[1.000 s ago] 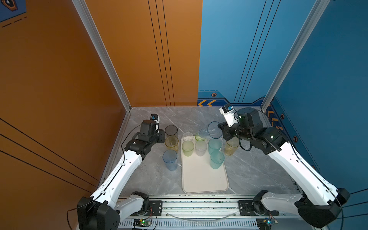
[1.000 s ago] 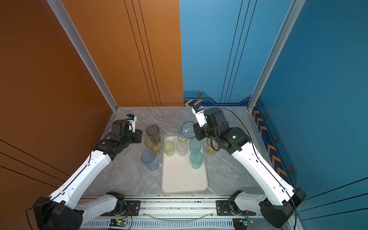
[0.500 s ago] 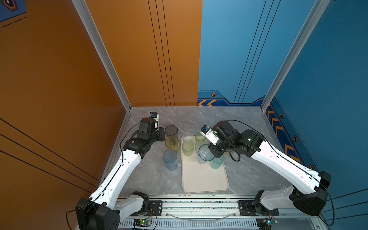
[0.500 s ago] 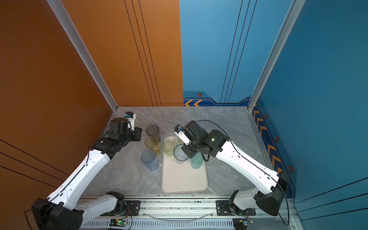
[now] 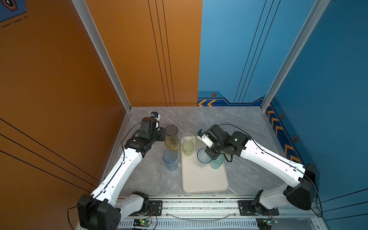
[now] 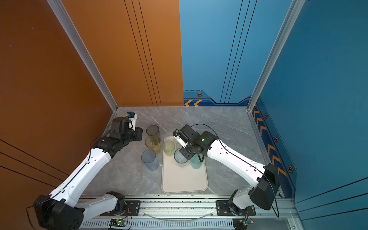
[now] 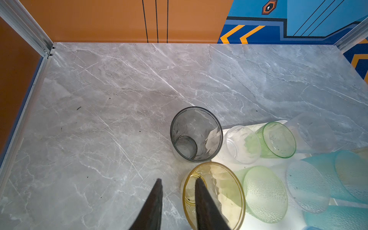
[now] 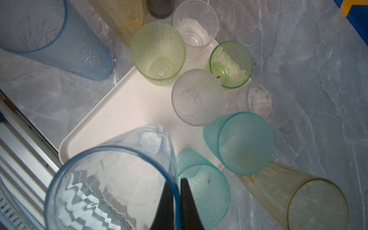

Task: Place the glasses into the tray
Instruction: 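Lower the pale blue cup onto the tray beside the teal cups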

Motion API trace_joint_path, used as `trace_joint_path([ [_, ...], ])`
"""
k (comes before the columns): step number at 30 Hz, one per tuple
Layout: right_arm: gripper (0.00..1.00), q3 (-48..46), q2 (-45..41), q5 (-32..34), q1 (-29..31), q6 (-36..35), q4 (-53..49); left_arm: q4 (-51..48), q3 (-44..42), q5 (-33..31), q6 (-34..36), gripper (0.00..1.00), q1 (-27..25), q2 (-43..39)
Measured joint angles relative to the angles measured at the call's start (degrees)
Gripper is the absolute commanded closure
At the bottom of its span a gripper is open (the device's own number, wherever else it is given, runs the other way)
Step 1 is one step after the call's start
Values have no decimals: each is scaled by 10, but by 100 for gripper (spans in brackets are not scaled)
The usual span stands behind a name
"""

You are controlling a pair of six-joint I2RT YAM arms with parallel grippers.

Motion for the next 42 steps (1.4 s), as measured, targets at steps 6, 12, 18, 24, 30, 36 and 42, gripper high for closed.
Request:
trace_joint_path([
  [6,100,-4,21,0,-10,2,19,0,0,2,0,70,0,3],
  [12,100,-5,43,0,-14,2,25,-1,0,2,0,70,0,8],
  [18,100,-5,55,0,-18,2,29,-1,0,2,0,69,0,15],
  [24,100,-5,72,0,-22,2,29,-1,0,2,0,69,0,18],
  [30,100,-5,77,-1,-22,2,29,-1,0,2,0,68,0,22],
  [36,100,-6,82,-1,-25,2,29,-2,0,2,0,68,0,22],
  [42,100,-7,90,-2,-27,2,33,-4,0,5,0,68,0,22],
])
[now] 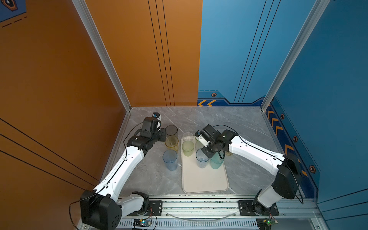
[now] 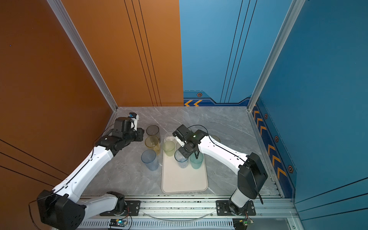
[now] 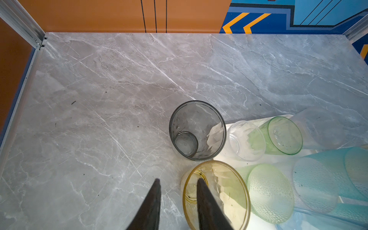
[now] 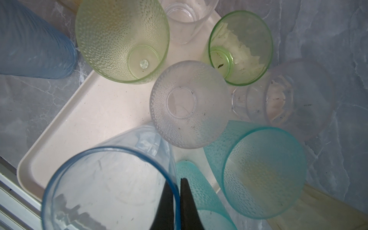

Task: Place the glasses into the tray
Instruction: 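Lower the pale blue cup onto the tray beside the teal cups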

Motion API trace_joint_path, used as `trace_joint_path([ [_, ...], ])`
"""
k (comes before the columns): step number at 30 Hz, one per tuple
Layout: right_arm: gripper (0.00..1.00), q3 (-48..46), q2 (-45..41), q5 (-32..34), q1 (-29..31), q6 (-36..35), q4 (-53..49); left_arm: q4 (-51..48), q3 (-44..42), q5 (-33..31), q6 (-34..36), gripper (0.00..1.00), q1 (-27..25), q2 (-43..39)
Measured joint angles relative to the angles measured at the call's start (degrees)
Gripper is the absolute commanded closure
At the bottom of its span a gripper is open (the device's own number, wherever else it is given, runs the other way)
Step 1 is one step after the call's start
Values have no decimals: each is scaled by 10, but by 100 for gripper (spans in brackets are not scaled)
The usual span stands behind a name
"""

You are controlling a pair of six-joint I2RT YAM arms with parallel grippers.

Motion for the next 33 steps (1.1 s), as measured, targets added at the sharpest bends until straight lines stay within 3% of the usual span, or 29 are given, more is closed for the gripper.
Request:
trace_joint_path([
  [5,99,0,0,0,-1,0,0,-3,0,2,0,67,0,0],
  [9,91,-2,0,0,-3,2,0,-7,3,2,0,67,0,0],
  [17,85,-3,0,0,-3,3,0,-10,4,2,0,68,0,1],
  [26,66,-3,0,0,-3,7,0,-17,17,1,0,69,0,13],
  [33,61,-3,-11,0,-3,6,1,-26,23,-2,6,73,-2,34],
])
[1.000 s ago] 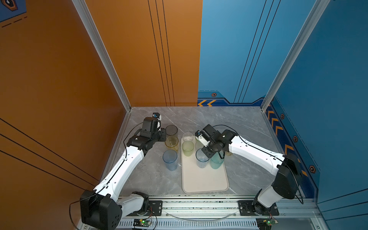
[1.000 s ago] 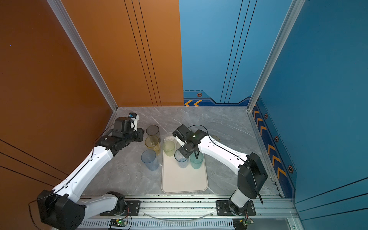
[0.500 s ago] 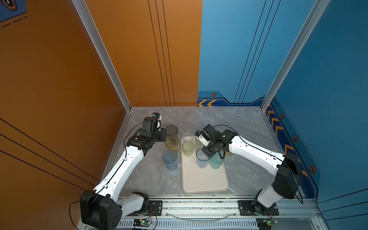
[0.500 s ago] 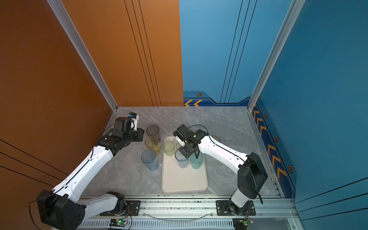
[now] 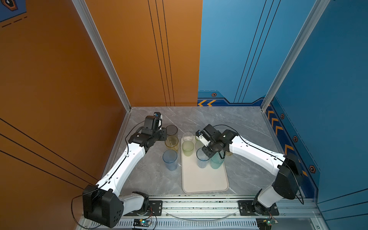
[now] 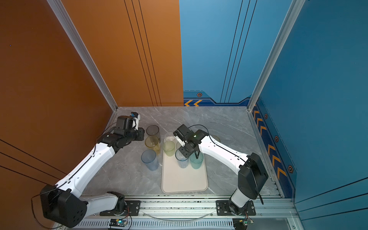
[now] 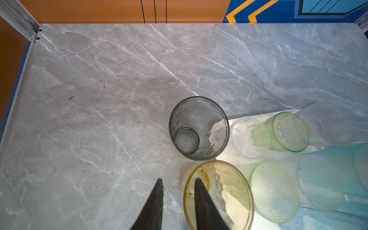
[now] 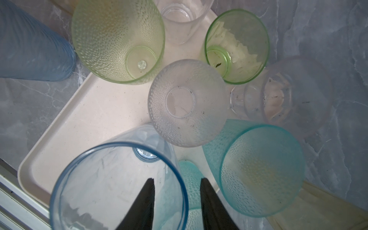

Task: Place the glasses into the tray
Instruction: 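Open the right gripper while the left gripper moves to the grey cup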

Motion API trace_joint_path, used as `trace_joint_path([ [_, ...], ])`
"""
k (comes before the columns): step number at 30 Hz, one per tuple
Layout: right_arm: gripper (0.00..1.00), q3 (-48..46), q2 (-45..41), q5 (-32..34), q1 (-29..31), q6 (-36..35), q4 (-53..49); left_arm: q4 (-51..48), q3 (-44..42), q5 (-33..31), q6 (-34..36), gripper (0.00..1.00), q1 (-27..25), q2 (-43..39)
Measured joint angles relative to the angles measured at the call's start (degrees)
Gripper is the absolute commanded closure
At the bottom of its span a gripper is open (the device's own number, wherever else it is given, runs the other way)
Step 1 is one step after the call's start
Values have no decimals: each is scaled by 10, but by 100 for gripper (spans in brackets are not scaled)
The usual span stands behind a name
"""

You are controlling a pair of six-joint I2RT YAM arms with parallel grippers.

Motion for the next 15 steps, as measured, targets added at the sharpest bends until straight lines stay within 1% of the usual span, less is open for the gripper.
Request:
trace_joint_path([
  [6,54,0,-37,1,0,2,9,-7,2,-6,3,73,-2,19],
  [15,52,-3,-80,1,-12,13,38,-12,18,-10,5,73,2,52],
])
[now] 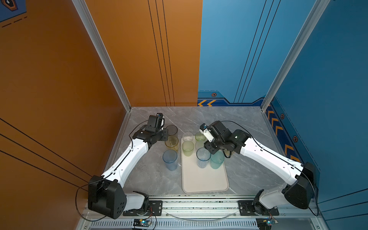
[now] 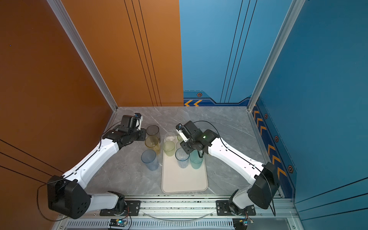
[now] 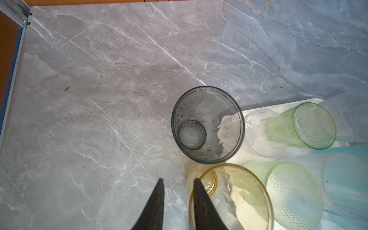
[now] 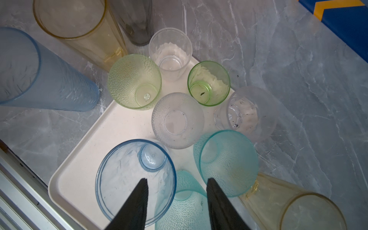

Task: Place the glasses into the tray
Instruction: 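Open the right gripper while the left gripper moves to the grey cup, then lower the left gripper onto the smoky grey cup's rim and close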

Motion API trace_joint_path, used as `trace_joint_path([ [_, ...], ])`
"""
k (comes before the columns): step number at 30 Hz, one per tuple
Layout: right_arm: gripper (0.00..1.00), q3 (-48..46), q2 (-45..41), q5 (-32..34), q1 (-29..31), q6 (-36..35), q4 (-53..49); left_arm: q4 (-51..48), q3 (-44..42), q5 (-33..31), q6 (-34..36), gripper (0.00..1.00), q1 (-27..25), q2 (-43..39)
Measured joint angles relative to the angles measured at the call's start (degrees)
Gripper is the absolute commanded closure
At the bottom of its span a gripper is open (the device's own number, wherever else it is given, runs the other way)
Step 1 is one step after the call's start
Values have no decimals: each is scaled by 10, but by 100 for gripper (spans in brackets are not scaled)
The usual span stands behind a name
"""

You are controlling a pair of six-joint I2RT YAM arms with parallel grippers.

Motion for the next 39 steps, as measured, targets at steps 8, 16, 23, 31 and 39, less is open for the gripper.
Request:
trace_joint_path([
  [8,51,-2,-15,0,-15,7,17,-3,26,0,2,73,14,40],
  [16,51,-5,-16,0,-19,11,21,-3,47,1,10,73,19,75],
  [23,51,-5,-16,0,-25,11,22,-3,66,8,11,73,20,104],
  [31,51,-5,-16,0,-25,11,22,-1,78,16,15,73,22,122],
  [39,51,-5,-16,0,-26,11,22,-2,87,19,22,74,24,148],
])
